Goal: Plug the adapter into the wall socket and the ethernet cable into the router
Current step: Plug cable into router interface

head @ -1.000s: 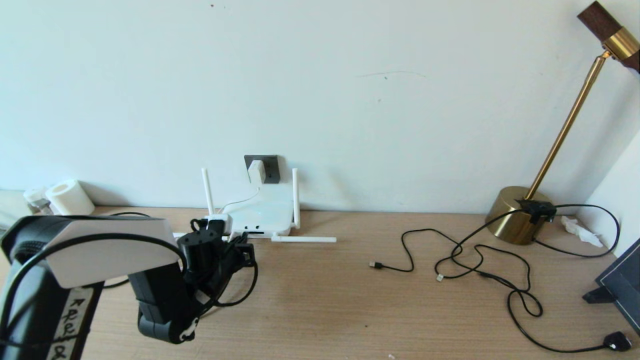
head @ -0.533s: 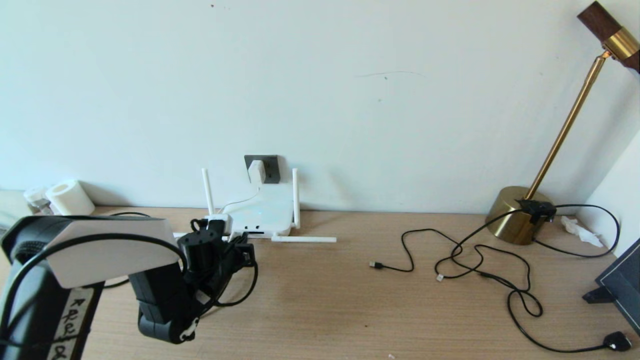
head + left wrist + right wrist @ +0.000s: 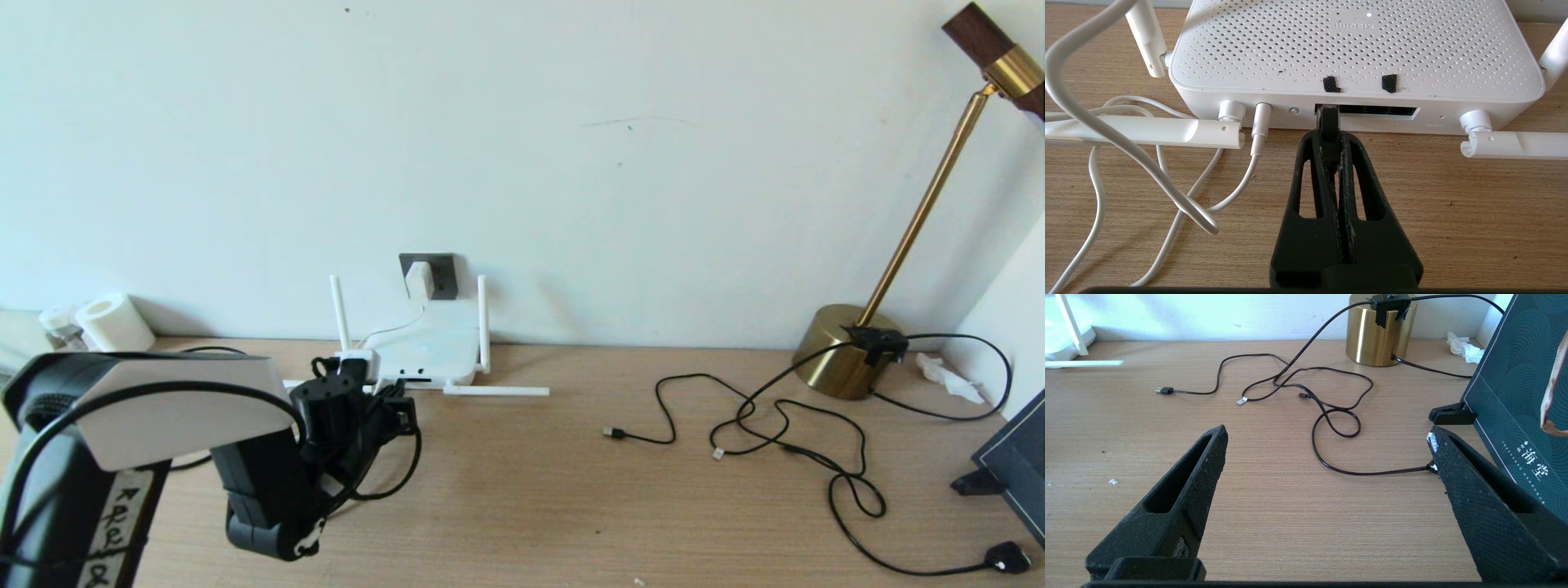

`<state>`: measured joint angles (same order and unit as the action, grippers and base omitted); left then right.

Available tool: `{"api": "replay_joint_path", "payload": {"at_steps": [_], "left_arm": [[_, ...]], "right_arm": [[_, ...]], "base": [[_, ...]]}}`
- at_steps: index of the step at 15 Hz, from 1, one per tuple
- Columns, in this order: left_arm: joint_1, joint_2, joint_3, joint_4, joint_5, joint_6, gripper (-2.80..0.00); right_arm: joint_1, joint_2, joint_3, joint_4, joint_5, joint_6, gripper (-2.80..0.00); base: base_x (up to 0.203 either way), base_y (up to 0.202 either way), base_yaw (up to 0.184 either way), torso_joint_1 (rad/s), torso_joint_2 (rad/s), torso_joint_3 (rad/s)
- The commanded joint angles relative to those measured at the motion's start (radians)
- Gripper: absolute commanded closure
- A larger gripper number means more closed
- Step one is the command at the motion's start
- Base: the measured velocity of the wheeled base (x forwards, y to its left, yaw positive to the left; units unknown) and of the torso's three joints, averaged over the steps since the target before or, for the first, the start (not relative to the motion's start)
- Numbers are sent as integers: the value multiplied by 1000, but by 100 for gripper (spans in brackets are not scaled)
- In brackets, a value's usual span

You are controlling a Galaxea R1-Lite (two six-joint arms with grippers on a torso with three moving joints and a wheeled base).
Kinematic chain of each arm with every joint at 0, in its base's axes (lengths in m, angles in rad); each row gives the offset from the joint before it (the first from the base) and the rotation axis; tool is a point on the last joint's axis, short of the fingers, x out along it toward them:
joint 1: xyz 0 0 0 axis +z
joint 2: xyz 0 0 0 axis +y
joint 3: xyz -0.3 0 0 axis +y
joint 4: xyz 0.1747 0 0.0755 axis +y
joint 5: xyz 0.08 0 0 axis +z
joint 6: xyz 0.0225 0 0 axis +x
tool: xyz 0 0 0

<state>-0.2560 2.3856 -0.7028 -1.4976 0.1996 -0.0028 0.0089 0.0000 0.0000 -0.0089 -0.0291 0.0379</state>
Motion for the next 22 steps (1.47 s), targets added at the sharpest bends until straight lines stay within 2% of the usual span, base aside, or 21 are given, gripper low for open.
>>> {"api": "replay_joint_path", "payload": {"at_steps": [1,22], "left_arm": [[0,3,0,-9,1,0,0],[1,12,-35,-4,1,0,0]], "right_arm": [[0,2,0,0,0,0,-280],[0,1,0,0,0,0,-280]], "base": [[0,0,0,0,0,0],[0,0,0,0,0,0]]}}
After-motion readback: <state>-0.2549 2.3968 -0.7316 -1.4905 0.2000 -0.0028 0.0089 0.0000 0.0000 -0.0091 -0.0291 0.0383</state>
